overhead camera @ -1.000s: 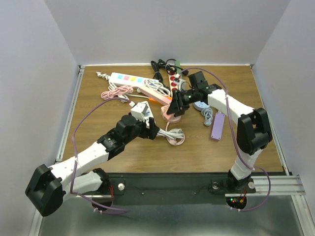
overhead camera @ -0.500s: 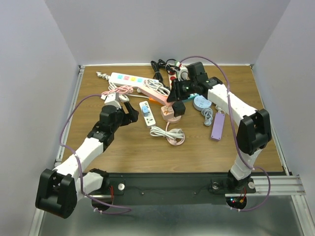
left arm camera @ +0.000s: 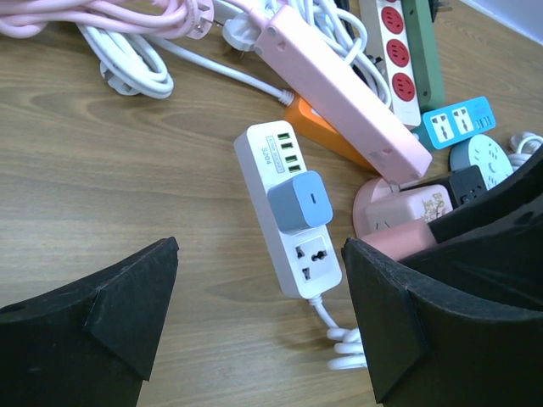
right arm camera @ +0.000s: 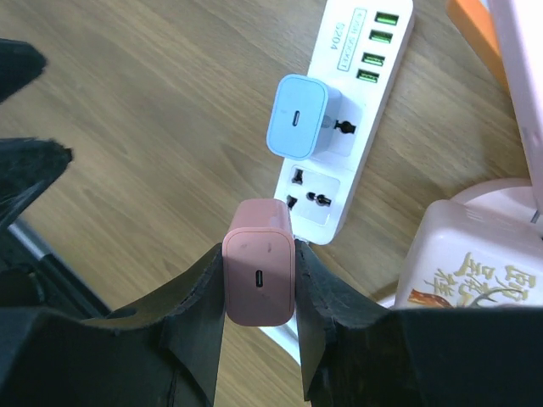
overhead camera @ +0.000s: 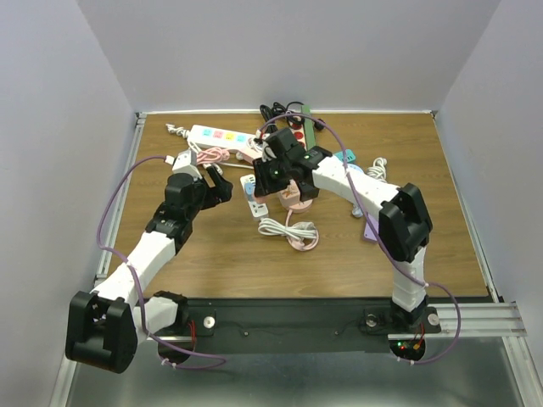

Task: Insert the plug

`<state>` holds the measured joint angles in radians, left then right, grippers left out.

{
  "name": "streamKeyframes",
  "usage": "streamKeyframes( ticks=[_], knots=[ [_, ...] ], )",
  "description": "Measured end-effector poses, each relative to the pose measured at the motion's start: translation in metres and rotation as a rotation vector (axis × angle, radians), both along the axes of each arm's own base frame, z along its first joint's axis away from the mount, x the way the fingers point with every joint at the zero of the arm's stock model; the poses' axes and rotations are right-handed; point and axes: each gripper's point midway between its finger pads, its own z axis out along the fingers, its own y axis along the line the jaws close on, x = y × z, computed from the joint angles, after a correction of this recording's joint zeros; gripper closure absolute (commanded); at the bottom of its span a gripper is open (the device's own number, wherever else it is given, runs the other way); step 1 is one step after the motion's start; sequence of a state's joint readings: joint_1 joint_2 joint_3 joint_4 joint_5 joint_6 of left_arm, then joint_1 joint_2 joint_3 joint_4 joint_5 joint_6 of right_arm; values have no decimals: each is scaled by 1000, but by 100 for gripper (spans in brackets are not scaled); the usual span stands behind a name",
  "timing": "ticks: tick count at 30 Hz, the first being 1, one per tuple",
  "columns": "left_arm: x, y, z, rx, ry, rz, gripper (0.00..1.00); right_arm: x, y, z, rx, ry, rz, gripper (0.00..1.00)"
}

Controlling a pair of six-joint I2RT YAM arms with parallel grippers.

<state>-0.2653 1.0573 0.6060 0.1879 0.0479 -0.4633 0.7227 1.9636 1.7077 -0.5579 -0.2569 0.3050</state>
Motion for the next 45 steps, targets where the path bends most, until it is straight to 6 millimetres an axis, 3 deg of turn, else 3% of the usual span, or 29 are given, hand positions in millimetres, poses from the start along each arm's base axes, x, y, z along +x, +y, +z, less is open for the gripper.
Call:
streamKeyframes(
  ticks=[7,14,24,31,45],
  knots=[
    [-1,8,-5,28,16,11,10,3,2,-25,-101,18,-84,100],
    [0,11,-5,31,14,15,10,17,2,-32,-135,12,-142,99],
    [1,12,-5,24,13,11,10,9,10,-53,-186,47,-154,100],
    [1,10,-2,18,5,1,10,2,14,-58,-201,56,-149,99],
    [2,11,-1,15,0,4,10,12,9,-57,-237,4,-195,100]
  ],
)
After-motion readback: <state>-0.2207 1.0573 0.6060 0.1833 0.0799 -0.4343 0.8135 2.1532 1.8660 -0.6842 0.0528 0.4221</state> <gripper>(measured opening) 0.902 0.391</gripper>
